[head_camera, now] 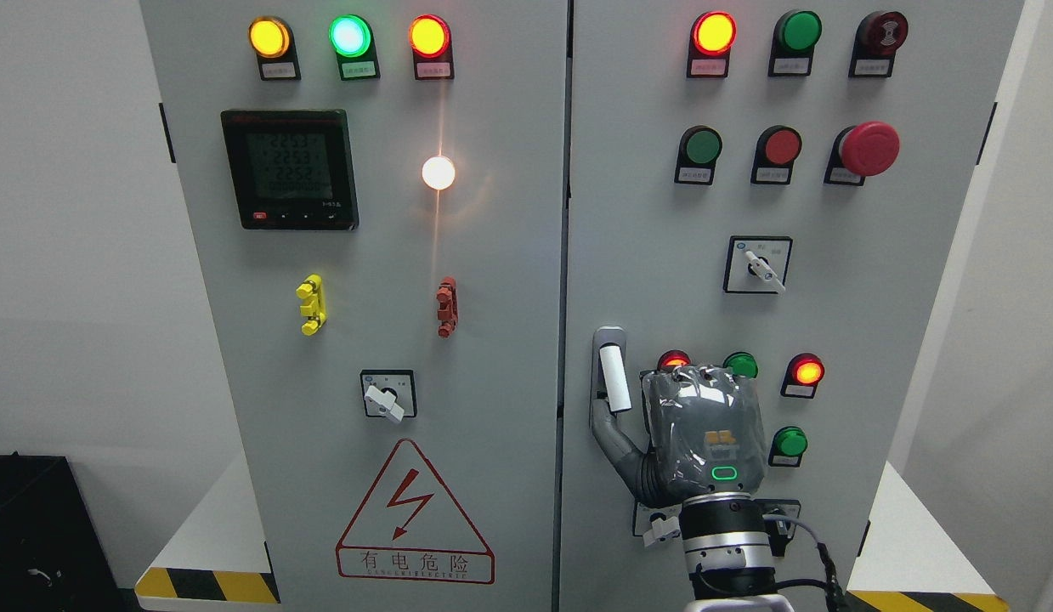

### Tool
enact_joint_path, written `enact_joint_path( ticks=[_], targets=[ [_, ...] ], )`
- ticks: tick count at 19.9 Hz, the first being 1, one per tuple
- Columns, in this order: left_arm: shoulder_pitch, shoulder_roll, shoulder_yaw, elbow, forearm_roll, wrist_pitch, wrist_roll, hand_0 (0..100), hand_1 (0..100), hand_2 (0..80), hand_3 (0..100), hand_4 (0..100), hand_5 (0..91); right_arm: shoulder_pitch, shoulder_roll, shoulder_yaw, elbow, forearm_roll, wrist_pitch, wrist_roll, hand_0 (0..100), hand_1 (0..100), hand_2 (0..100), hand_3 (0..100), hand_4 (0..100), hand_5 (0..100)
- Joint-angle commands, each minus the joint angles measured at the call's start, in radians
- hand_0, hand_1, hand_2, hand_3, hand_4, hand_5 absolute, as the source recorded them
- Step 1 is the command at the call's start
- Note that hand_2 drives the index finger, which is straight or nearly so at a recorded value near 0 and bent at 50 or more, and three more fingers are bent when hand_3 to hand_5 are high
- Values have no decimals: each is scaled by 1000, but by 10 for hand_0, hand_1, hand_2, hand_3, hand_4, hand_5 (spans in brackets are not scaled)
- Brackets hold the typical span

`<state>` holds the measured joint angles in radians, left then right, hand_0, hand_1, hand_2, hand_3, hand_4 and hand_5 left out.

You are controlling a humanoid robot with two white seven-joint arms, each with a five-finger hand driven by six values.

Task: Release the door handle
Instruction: 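Turn the gripped handle away from vertical with the right hand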

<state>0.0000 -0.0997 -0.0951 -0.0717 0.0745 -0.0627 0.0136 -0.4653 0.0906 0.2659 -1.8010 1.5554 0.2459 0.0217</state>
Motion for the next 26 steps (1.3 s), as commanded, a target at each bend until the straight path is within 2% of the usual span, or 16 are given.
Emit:
enact_joint_path(
  ticks=[1,26],
  targets=[
    [17,0,0,0,-1,0,0,120,556,0,0,0,0,1,0,-2,-5,0,3,-2,489,319,939,1000,1000,1000],
    [17,0,0,0,1,0,0,120,556,0,0,0,0,2,0,-4,-12,0,23,-3,506,309,941,1000,1000,1000]
  ],
)
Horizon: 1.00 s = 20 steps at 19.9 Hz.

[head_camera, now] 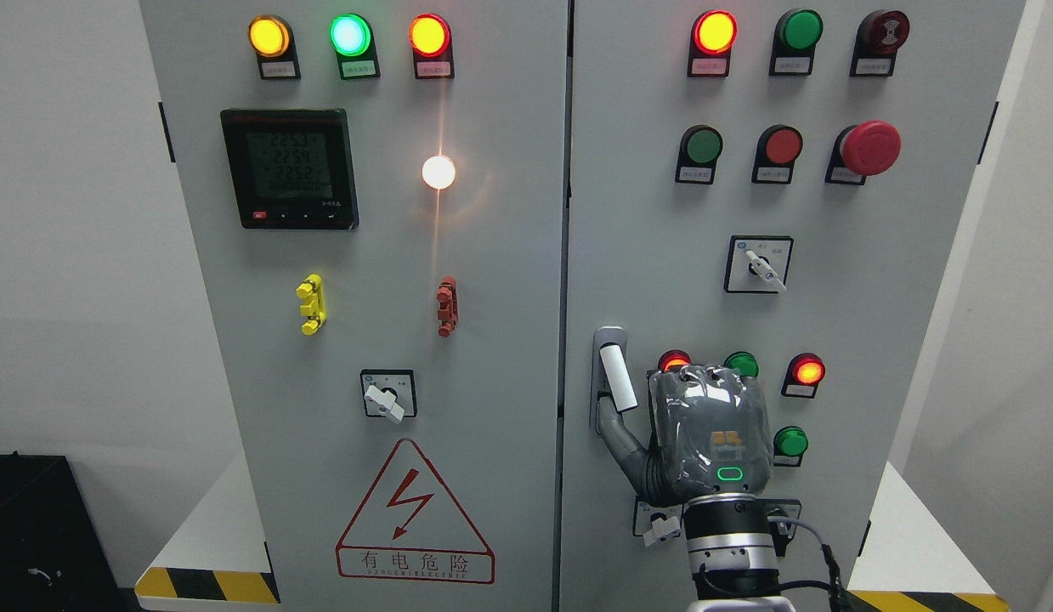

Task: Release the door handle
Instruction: 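Turn the gripped handle away from vertical with the right hand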

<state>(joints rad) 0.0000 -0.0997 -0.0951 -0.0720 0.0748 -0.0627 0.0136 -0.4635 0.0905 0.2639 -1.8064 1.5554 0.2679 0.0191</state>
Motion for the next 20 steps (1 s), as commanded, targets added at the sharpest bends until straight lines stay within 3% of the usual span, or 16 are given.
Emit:
enact_joint_path(
  ticks=[1,20],
  targets=[
    [17,0,0,0,-1,0,0,120,556,0,0,0,0,0,0,-2,-7,0,4,-1,506,309,941,1000,1000,1000],
    [17,0,0,0,0,0,0,120,556,0,0,0,0,0,-1,0,-7,3,17,1,508,320,944,1000,1000,1000]
  ],
)
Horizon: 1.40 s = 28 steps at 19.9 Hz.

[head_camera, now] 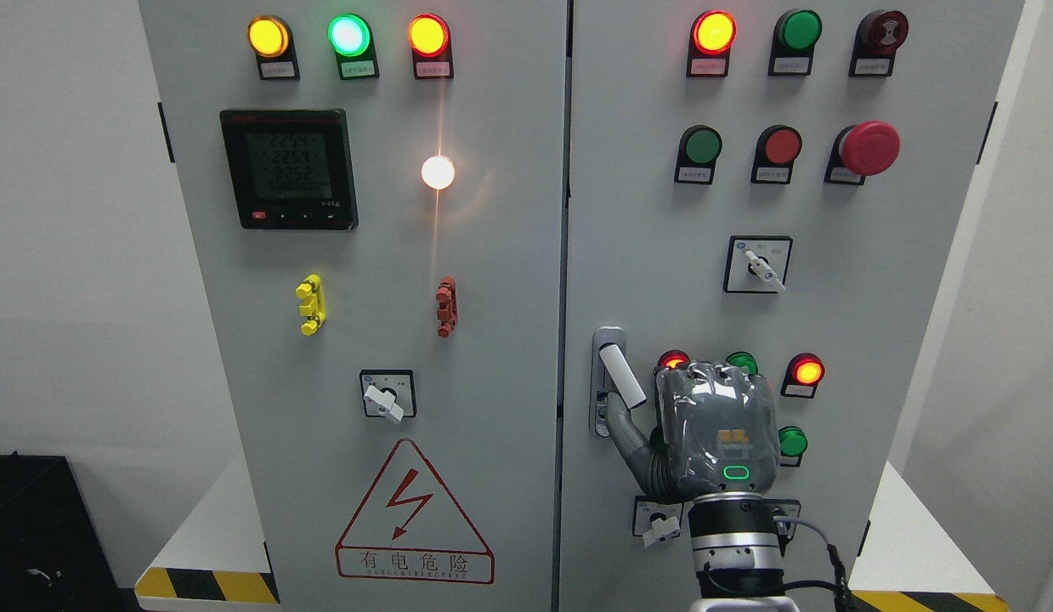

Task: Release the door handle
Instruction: 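Turn the gripped handle away from vertical with the right hand, then keep turning the handle until it sits horizontal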

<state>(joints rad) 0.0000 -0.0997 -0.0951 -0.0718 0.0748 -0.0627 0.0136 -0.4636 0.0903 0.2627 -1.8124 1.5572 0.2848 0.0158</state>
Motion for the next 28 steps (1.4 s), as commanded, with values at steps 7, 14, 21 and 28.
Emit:
enact_joint_path(
  ticks=[7,14,21,28],
  targets=[
    [17,0,0,0,0,0,0,120,556,0,0,0,0,0,-1,0,-7,1,0,4,500,336,944,1000,1000,1000],
    [17,0,0,0,0,0,0,120,556,0,0,0,0,0,-1,1,-8,3,2,3,488,346,945,1000,1000,1000],
    [17,0,0,0,-1,0,0,120,556,0,0,0,0,0,-1,0,-11,3,8,3,482,348,945,1000,1000,1000],
    [17,0,0,0,0,0,0,120,556,0,0,0,0,-1,-1,0,-11,3,8,3,477,357,945,1000,1000,1000]
  ],
)
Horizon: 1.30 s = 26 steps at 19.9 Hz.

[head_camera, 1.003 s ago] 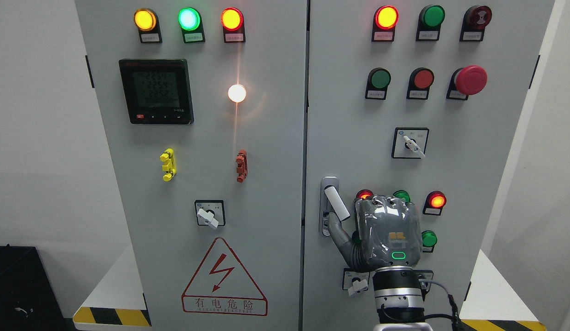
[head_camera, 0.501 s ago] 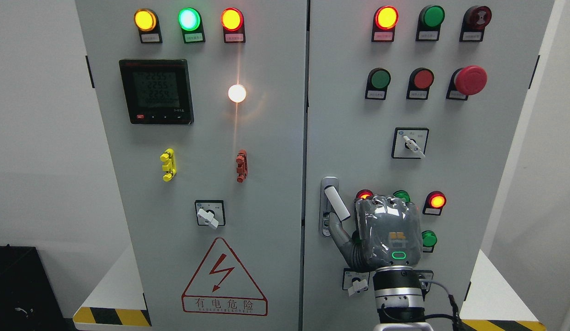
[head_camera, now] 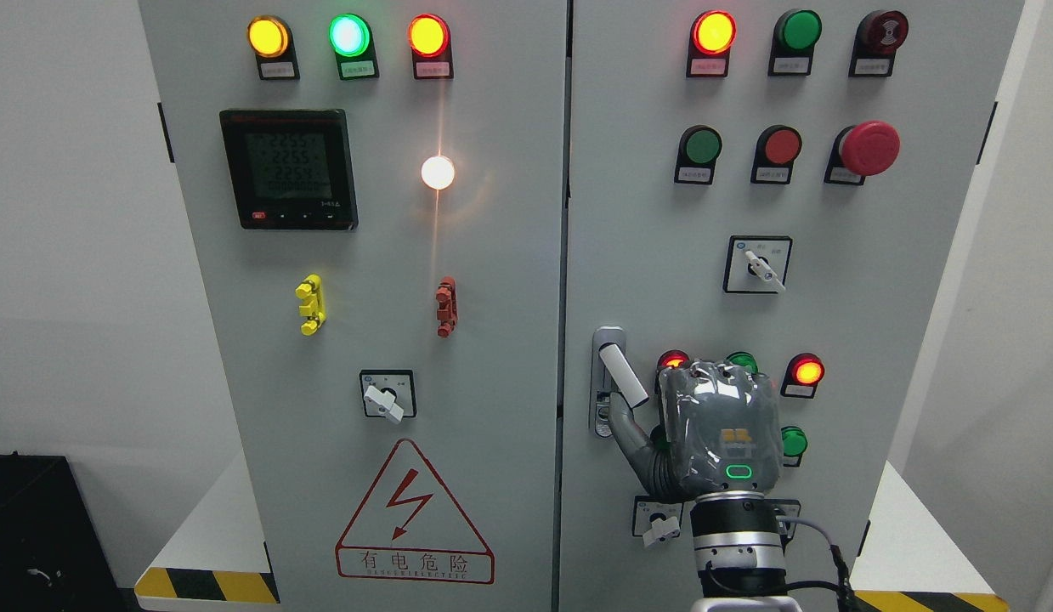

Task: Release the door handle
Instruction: 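Keep turning the handle until it sits horizontal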

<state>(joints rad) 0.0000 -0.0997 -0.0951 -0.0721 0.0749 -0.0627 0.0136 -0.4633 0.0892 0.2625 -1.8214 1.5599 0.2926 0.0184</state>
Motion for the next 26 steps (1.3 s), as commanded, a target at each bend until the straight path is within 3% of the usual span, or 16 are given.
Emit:
enact_joint_path(
  ticks=[1,26],
  targets=[
    [17,0,0,0,0,0,0,120,556,0,0,0,0,-1,0,0,-3,0,0,0,477,358,944,1000,1000,1000],
    [17,0,0,0,0,0,0,120,556,0,0,0,0,-5,-6,0,-6,3,0,-1,476,384,941,1000,1000,1000]
  ],
)
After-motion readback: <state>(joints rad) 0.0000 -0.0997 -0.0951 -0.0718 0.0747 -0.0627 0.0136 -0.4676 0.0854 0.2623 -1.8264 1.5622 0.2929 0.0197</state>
